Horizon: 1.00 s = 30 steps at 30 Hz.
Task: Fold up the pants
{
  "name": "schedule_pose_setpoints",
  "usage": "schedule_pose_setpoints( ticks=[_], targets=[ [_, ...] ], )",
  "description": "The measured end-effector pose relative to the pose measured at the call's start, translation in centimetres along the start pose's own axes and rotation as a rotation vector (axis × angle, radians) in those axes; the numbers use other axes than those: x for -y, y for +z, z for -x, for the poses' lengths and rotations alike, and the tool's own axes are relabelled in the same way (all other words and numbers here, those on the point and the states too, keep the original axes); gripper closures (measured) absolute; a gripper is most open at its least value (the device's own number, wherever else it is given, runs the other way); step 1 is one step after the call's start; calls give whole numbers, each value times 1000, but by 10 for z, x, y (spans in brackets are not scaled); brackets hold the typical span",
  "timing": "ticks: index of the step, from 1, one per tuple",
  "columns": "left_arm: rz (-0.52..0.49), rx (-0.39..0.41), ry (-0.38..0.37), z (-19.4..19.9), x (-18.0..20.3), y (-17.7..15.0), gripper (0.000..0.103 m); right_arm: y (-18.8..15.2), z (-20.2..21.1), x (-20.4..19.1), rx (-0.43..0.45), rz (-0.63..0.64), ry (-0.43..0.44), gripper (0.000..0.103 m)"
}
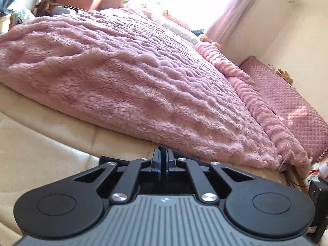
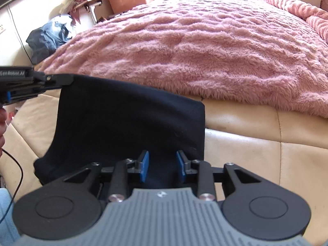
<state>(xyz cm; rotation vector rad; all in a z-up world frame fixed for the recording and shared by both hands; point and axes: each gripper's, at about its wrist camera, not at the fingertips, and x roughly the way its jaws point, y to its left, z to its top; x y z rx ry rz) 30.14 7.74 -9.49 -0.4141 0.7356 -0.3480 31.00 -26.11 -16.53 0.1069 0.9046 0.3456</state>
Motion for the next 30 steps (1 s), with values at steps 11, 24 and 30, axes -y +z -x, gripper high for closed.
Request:
schedule_pose_setpoints(
  ticks=[11,24,30],
  targets=[
    [18,-174,176,-47,-46,-16,86,-7,3,-1,8,3,9,75],
    [154,-164,119,-2,-30,-49,50,-20,28,6,15,-9,-28,75],
    [155,-142,104,-19,-28,-57,50,-24,16,-1,-9,-10,31,75]
  ],
)
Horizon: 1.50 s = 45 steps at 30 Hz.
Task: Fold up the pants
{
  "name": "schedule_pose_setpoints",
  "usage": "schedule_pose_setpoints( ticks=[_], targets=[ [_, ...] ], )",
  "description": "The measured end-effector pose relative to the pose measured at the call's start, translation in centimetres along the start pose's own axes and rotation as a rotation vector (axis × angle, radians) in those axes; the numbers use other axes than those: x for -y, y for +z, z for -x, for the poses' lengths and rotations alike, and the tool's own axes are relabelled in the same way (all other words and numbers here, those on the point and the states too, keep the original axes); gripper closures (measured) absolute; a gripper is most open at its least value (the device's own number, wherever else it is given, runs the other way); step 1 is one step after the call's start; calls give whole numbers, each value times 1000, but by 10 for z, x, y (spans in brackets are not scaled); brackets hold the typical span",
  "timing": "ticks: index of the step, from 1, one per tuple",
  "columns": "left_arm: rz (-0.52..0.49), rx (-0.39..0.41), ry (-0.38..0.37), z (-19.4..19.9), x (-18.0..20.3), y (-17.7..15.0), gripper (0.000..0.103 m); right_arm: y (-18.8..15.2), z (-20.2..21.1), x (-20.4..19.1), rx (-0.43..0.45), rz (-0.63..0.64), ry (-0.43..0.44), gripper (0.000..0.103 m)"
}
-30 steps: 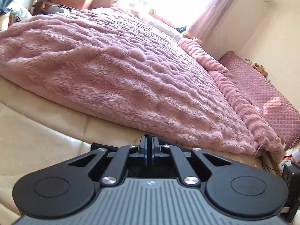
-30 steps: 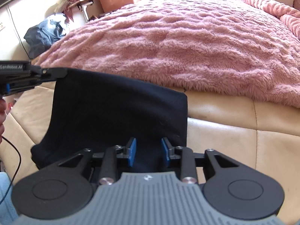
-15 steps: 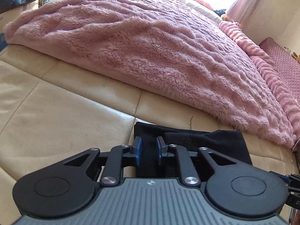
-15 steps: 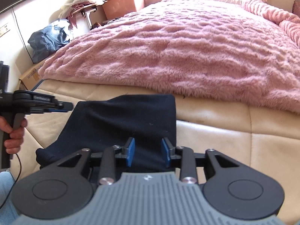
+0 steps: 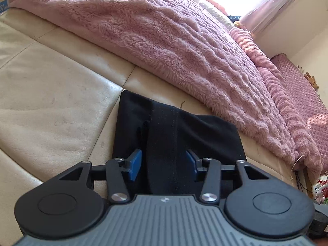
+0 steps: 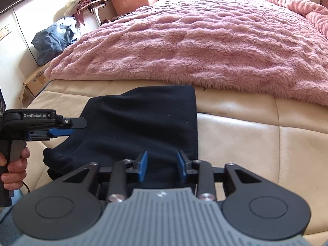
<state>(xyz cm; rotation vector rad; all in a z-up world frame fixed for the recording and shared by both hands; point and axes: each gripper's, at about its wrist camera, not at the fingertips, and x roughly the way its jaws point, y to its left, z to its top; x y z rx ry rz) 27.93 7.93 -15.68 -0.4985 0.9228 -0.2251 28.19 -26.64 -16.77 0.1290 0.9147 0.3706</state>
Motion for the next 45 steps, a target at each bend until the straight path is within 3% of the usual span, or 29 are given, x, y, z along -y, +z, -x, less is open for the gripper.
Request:
schedule_pose_setpoints(
  ticks=[2,6,8,10,11,14,22,24,28,31,33,40,43,45],
  targets=[
    [-6,-16,23,-7,0,1,49,-2,-8,-2,-24,8,-8,75],
    [6,-14,-12,-16,-5,0,50,-5,-17,-3,-47,15,-11,72],
    [1,-10,-29,-16,-2,0,68,-5,-18,-4,-50,22,-12,72],
    [-48,13,-3,-13,8,-3,73,-5,-19,-3,-53,23,-13,71],
    [-63,32,0,-10,12,-4,84,-5,-20,-3,-54,22,-13,71],
    [-76,67,-5,2,20,-3,88,-4,-19,-3,-53,22,-14,71],
    [-181,101,-9,51,63,18,91,11,15,-6,20,4,3,71],
    [-159,88,-5,57,54,25,91,18,24,-9,44,18,21,71],
    [-47,-28,49,21,2,25,91,19,11,-20,10,62,49,72],
    [27,-27,64,14,-29,19,92,12,-7,-22,-26,70,47,85],
    [65,-28,44,12,-42,17,91,7,-17,-21,-51,76,45,86],
    [94,-28,14,8,-54,14,89,-15,-24,-19,-108,170,72,88],
    [89,-34,23,9,-51,17,81,-13,-8,-17,-129,182,75,88],
    [76,-22,52,16,-45,22,75,-4,3,-18,-92,197,62,86]
  ],
)
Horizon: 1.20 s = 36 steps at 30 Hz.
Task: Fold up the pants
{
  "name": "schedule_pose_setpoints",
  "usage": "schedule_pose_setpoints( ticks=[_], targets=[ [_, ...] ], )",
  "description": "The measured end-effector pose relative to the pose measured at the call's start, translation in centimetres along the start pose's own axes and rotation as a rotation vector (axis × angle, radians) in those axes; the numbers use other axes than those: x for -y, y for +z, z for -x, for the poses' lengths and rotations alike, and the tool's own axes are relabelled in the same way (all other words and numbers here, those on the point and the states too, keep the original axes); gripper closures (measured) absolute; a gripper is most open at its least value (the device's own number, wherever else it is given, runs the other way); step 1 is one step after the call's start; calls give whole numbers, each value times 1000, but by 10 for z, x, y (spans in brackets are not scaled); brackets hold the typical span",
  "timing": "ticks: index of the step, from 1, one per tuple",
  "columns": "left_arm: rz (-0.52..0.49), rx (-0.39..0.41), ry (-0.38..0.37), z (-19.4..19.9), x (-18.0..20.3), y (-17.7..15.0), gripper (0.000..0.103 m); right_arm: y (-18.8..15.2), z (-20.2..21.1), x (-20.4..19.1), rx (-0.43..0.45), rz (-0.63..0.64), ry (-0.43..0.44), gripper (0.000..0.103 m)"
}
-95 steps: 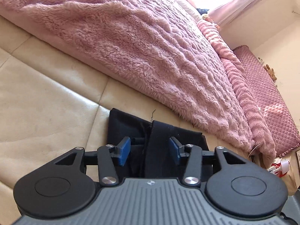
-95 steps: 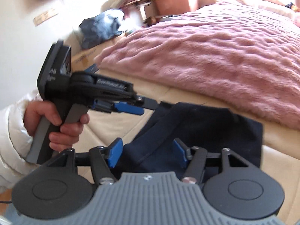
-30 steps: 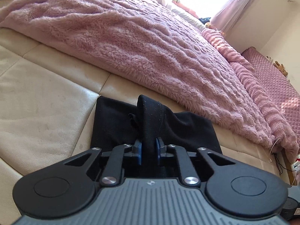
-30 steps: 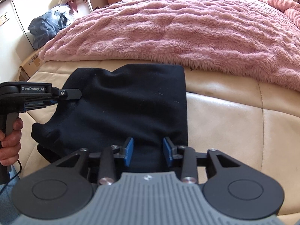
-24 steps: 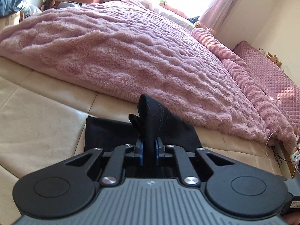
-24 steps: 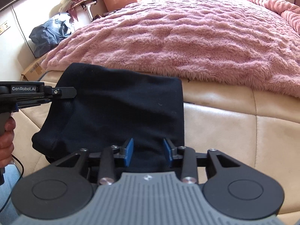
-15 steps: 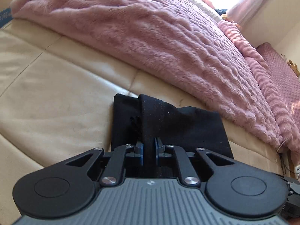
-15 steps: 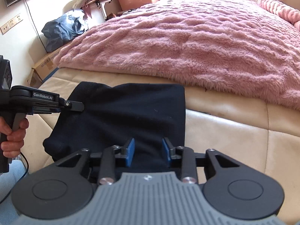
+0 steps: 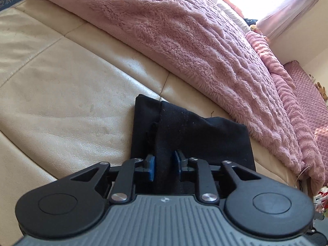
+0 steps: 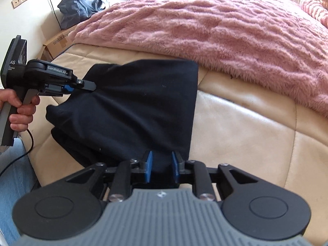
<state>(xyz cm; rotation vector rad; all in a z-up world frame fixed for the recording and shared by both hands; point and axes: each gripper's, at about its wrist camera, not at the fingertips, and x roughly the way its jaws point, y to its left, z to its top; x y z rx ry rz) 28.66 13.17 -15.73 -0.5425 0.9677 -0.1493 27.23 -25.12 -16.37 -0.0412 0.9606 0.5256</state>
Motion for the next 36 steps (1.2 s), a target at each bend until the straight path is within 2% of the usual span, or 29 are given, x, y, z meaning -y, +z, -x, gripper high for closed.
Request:
schedule_pose_setpoints(
  ticks=[2,3,5,6,8,9,11,14,16,19,21,22,23,25,28,31,34,36],
  targets=[
    [-29,59,77,13,10,5,69,15,4,2,46,9,-15,87],
    [-46,91,87,19,16,8,69,24,1,5,64,9,-30,88],
    [-69,127,53,27,25,15,69,41,-10,11,84,0,-50,100],
    [-94,131,26,27,32,20,70,51,-20,17,93,-19,-54,102],
    [-163,119,2,18,46,25,80,70,-39,25,100,-53,-49,103],
    [-176,110,11,9,49,27,82,79,-48,27,111,-60,-49,103],
    [-169,78,43,-11,47,29,87,94,-66,29,116,-57,-44,103],
    [-162,55,120,-32,36,27,97,105,-95,30,71,-48,-42,103],
    [-135,57,107,-34,27,26,97,103,-109,34,44,-62,-41,103],
    [-128,58,112,-23,28,28,97,103,-102,38,66,-90,-27,103],
    [-115,86,124,-11,30,28,82,100,-91,38,85,-109,-27,101],
    [-107,99,133,-5,29,28,64,97,-86,41,86,-132,-25,95],
    [-93,109,146,0,28,27,48,93,-82,43,86,-160,-13,81],
    [-68,92,177,5,24,24,40,83,-74,50,72,-228,28,65],
    [1,41,173,9,9,13,29,61,-67,60,43,-340,76,65],
    [98,-15,128,8,-9,1,29,40,-63,68,20,-446,125,65],
    [127,-2,78,9,-14,-10,32,25,-65,70,1,-511,174,67],
    [122,-1,59,8,-13,-12,41,20,-66,70,8,-537,184,69]
  ],
)
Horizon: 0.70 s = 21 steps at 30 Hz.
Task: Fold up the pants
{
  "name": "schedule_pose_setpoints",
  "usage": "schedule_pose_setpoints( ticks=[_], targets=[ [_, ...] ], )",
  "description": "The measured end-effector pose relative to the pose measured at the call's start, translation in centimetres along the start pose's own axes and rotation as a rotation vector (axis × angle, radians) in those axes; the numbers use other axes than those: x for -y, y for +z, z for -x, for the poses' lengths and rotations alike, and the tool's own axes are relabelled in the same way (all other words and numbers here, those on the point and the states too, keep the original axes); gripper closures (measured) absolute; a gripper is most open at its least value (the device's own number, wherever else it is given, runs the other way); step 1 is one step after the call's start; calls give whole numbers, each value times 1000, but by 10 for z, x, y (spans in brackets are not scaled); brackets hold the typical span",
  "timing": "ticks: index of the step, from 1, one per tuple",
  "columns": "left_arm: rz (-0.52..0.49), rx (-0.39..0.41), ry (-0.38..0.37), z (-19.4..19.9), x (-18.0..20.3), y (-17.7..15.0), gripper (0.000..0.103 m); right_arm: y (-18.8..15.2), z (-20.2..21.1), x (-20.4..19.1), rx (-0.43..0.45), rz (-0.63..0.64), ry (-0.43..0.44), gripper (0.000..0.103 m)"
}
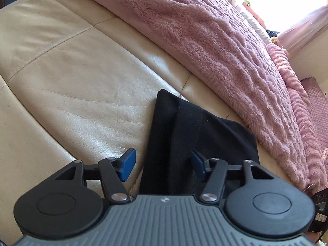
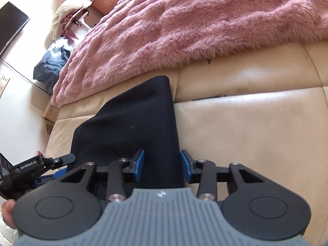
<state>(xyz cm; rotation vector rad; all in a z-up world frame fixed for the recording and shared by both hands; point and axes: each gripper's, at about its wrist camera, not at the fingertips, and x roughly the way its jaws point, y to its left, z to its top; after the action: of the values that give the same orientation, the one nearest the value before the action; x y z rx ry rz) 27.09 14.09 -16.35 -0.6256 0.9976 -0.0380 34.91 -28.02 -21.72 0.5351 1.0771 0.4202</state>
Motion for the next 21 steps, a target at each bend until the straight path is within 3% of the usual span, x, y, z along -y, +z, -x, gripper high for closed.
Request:
schedule_pose_setpoints(
  ticks=[1,5,13,17,19,21],
  targets=[
    [-4,-4,-22,-1,0,0,59,0,0,1,1,-9,1,72],
    [-38,18,-39,0,8,1,83,3,2,-4,-2,0,1,87],
    [-122,92,-47,29,11,39,102,16,12,-52,22,100,68,91],
    [-198,133,-25,56,10,77,102,26,4,-92,37,146,111,92],
    [-215,122,-11,61,4,92,102,31,-6,-109,28,160,106,92],
    [-205,56,-10,56,-6,102,101,34,-16,-121,10,160,63,92]
  ],
)
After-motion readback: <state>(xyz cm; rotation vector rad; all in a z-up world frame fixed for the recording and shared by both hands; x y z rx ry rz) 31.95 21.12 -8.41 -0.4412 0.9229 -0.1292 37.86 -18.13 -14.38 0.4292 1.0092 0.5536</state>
